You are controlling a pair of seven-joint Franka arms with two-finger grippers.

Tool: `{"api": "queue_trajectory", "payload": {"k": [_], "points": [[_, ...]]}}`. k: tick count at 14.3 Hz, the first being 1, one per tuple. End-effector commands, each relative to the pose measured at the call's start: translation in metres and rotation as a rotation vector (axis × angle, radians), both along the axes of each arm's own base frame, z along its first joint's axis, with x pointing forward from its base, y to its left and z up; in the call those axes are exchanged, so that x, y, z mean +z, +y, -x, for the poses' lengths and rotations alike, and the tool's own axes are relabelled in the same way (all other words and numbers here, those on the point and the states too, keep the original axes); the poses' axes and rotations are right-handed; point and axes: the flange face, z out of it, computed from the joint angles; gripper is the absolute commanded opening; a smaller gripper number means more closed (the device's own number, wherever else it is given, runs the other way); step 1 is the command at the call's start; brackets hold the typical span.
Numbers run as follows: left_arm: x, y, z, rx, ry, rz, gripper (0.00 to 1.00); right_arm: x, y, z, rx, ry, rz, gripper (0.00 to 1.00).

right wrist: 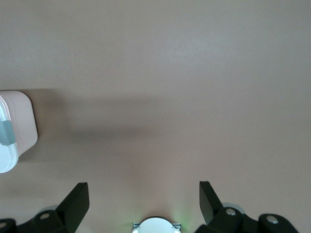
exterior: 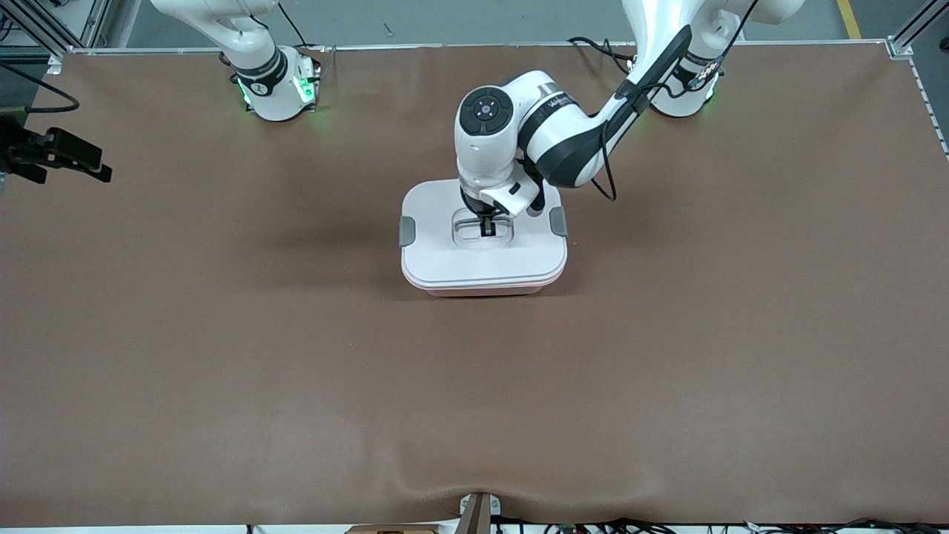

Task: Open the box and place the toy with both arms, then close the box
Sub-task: 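Lower the lid onto the box with the left gripper and press it down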

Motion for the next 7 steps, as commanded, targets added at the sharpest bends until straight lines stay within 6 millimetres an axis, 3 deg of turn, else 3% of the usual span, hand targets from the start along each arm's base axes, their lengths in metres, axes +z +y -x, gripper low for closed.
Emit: {"api": "queue_trajectory", "payload": {"k": [1, 7], "points": [[0.0020, 0.0000, -0.0025, -0.010, -0.024, 0.001, 0.00, 0.0178, 0.0040, 0.0068, -0.012, -0.023, -0.017, 1.00], [-0.0069, -0.0010, -0.0067, -0.005, -0.028, 0.017, 0.00, 0.0204, 0.0016, 0.0055, -0.019, -0.029, -0.022, 1.00]]}}
